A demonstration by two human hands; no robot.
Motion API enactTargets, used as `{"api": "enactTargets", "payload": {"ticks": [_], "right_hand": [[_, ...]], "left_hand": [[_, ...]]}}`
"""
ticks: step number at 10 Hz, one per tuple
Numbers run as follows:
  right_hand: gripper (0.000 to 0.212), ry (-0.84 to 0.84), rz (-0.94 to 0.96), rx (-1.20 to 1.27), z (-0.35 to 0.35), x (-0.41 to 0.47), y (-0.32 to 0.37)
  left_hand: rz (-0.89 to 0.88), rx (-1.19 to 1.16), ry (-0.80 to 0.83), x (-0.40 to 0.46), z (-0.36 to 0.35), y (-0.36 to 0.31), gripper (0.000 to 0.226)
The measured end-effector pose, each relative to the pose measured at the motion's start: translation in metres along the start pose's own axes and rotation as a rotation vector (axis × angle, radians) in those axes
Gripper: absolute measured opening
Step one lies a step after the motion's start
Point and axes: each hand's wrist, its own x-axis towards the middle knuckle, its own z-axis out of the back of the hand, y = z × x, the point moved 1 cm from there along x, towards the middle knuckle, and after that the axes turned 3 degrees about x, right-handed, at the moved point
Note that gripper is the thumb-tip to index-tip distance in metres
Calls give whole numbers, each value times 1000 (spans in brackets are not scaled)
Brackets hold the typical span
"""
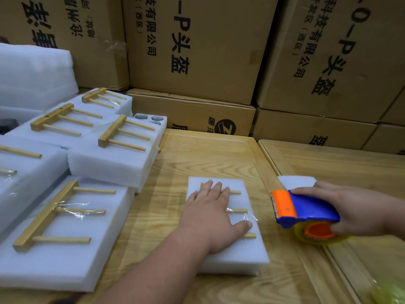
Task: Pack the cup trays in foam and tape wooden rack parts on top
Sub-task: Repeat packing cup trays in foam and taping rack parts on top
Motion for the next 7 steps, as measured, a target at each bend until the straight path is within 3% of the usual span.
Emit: {"api": "enactTargets", "payload": {"ticks": [4,7], "right_hand": [[88,169,40,-131,15,29,41],[85,289,-73,30,15,33,58]], "left_hand": [[-4,6,-22,-1,2,-1,98],[-7,2,-16,1,0,0,99]]}}
